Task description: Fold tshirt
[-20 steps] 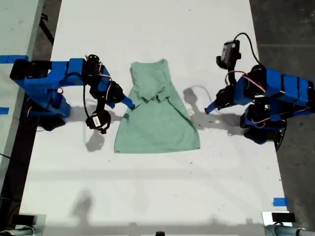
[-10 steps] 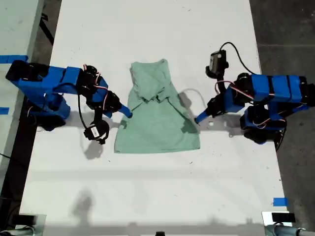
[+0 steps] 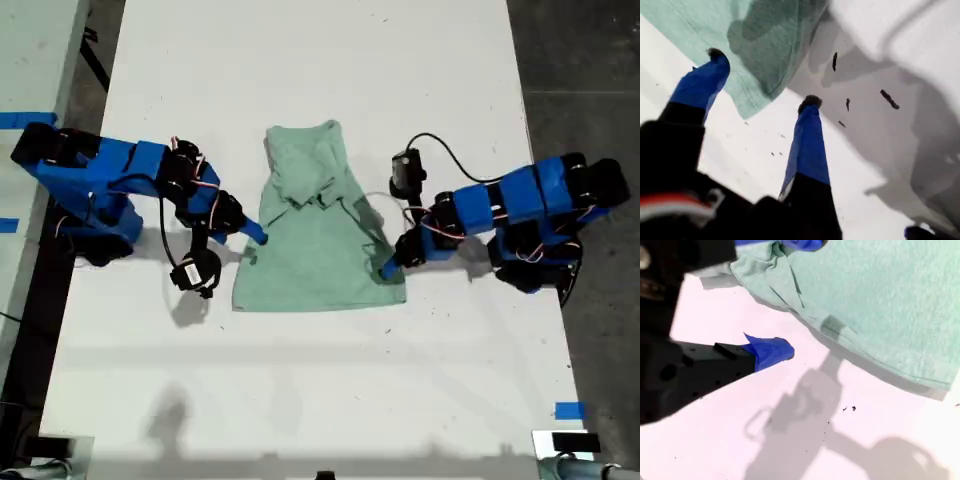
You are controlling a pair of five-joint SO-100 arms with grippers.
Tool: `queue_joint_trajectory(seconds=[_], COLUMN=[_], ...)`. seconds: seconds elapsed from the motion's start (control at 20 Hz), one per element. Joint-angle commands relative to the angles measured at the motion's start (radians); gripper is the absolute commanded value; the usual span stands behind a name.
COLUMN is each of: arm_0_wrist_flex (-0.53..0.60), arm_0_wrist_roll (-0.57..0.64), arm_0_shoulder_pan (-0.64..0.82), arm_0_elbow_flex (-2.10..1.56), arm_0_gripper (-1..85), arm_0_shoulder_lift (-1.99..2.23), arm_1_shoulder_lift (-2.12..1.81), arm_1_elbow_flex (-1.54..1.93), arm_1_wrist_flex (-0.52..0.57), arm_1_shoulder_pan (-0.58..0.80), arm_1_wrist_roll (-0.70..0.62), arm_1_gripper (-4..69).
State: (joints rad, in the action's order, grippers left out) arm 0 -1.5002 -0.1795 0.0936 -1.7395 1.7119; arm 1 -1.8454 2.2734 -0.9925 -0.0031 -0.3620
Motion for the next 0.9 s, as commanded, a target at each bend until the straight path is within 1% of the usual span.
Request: queue_joint_trajectory(seconds=[0.0,0.1,0.15,0.2,0.25,0.3,0.35,0.4,0.45,0.6,0.65,0.7,0.85], arm_0_wrist_flex=[0.012,0.012,0.012,0.012,0.012,0.012,0.015,0.021,0.028,0.040,0.041,0.043,0.058], arm_0_wrist_roll=[-0.008,-0.008,-0.008,-0.008,-0.006,-0.006,-0.005,-0.005,-0.003,-0.002,-0.002,-0.003,-0.006], arm_0_shoulder_pan=[-0.015,-0.018,-0.018,-0.017,-0.017,-0.014,-0.014,-0.012,-0.012,-0.014,-0.014,-0.014,-0.017], arm_0_elbow_flex=[0.002,-0.008,-0.011,-0.014,-0.015,-0.017,-0.017,-0.020,-0.025,-0.037,-0.038,-0.041,-0.048], arm_0_gripper=[29.8,29.7,29.7,29.7,29.7,29.7,29.7,29.7,29.7,29.6,29.6,29.5,29.4], arm_0_shoulder_lift=[0.061,0.063,0.063,0.063,0.063,0.063,0.063,0.063,0.063,0.063,0.063,0.063,0.063], arm_1_shoulder_lift=[0.084,0.160,0.184,0.195,0.199,0.201,0.204,0.207,0.207,0.204,0.207,0.215,0.291], arm_1_elbow_flex=[-0.023,-0.087,-0.112,-0.126,-0.130,-0.135,-0.143,-0.164,-0.201,-0.391,-0.471,-0.534,-0.689], arm_1_wrist_flex=[0.075,0.054,0.040,0.031,0.028,0.025,0.011,-0.026,-0.086,-0.319,-0.380,-0.408,-0.405], arm_1_shoulder_pan=[-0.008,-0.015,-0.015,-0.014,-0.014,-0.014,-0.015,-0.021,-0.028,-0.055,-0.066,-0.072,-0.083], arm_1_wrist_roll=[0.015,0.011,0.003,-0.003,-0.008,-0.015,-0.014,-0.014,-0.011,-0.035,-0.040,-0.041,-0.032], arm_1_gripper=[26.4,20.7,16.4,7.0,1.9,-1.2,-1.5,-1.5,-1.5,-1.8,-1.8,-1.8,-1.8])
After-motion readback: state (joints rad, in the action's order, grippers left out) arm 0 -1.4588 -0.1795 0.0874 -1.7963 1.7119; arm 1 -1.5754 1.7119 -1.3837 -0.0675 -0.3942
